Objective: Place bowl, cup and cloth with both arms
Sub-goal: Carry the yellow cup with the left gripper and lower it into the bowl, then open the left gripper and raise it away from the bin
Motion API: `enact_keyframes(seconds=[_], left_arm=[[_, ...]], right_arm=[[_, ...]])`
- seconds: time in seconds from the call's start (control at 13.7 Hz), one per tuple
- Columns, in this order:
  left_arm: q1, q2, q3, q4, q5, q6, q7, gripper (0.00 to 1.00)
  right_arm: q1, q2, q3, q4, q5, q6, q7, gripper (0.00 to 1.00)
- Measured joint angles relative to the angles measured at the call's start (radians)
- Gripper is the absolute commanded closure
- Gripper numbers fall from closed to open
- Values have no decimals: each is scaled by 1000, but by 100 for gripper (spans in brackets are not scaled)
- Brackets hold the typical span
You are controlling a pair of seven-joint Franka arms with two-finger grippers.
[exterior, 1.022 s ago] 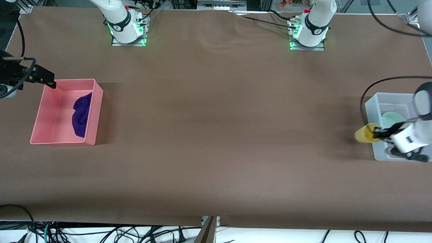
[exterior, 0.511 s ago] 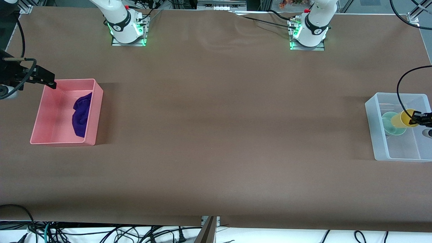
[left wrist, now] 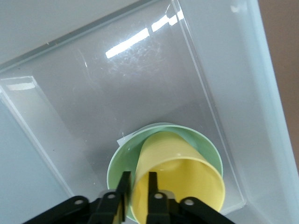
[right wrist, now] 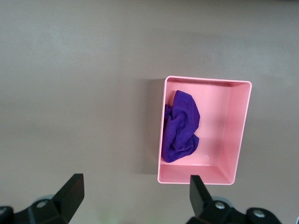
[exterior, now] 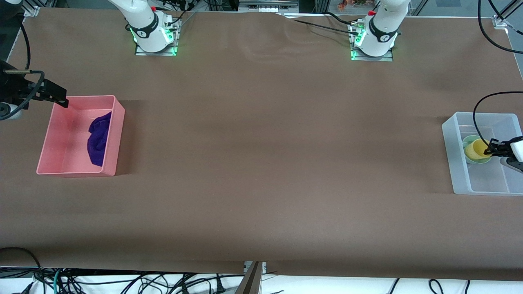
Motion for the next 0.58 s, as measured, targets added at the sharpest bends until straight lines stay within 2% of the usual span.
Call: enact_keyframes(seconds=[0.15,0.29,0.58], left_arm=[[-1,-27,-22,19,0,-46,0,0],[0,-95,-87,41,0,-138,-10,0],[-9,-264,-316,50,-1,-341,-239,0]], right_arm=[[-1,0,0,0,0,0,0,0],[-1,0,-1,0,0,0,0,0],[-1,0,-1,0,0,0,0,0]])
